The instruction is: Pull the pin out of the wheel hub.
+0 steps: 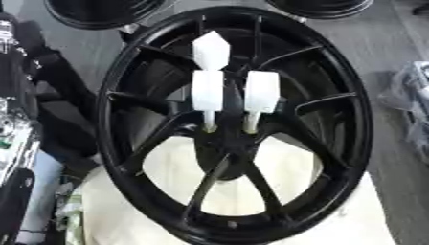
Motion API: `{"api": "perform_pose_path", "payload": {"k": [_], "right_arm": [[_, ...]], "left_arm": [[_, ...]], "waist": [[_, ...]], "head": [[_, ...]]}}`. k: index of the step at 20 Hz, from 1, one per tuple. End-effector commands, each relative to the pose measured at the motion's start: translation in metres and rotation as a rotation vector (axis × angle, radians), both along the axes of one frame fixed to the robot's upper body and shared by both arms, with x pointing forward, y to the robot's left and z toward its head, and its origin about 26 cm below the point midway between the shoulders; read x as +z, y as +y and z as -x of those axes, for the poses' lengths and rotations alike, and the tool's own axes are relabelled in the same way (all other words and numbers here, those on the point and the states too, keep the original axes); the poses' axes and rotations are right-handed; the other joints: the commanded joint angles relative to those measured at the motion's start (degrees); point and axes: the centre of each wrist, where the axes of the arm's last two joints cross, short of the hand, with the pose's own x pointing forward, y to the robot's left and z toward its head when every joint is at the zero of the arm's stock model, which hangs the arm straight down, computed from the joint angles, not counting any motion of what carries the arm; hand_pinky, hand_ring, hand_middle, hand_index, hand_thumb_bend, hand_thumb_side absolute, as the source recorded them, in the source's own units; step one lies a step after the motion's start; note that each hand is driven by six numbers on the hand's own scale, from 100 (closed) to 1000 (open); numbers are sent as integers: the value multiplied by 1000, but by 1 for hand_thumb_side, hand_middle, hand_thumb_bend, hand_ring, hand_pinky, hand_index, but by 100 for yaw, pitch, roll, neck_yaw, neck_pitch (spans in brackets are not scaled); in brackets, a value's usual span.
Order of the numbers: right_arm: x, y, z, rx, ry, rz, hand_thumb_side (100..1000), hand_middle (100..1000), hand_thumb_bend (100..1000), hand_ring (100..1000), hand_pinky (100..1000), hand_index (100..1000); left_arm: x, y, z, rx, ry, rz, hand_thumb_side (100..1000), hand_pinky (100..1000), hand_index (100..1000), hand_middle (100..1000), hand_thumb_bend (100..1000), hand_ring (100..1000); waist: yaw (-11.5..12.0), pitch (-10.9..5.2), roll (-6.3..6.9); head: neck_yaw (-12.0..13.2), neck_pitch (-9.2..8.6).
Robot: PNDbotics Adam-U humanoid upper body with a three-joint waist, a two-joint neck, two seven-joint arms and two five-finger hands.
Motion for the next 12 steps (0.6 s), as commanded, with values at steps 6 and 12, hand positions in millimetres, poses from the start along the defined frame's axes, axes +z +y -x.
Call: {"api": "perform_pose_path", "payload": {"k": [6,12], "right_arm": [[22,14,-6,-22,-214,-291,687,699,100,771,840,855],[35,33,-24,152,-304,-522,705,688,100,759,845,838]], "left_arm": [[9,3,1,-5,-23,-30,859,685,723,736,110,854],[8,-3,0,-34,-14,-37,861,686,724,736,109,855]], "waist": [[-2,-114,-1],[58,-129,14]], "head": [[-25,-75],[-59,-92]]}}
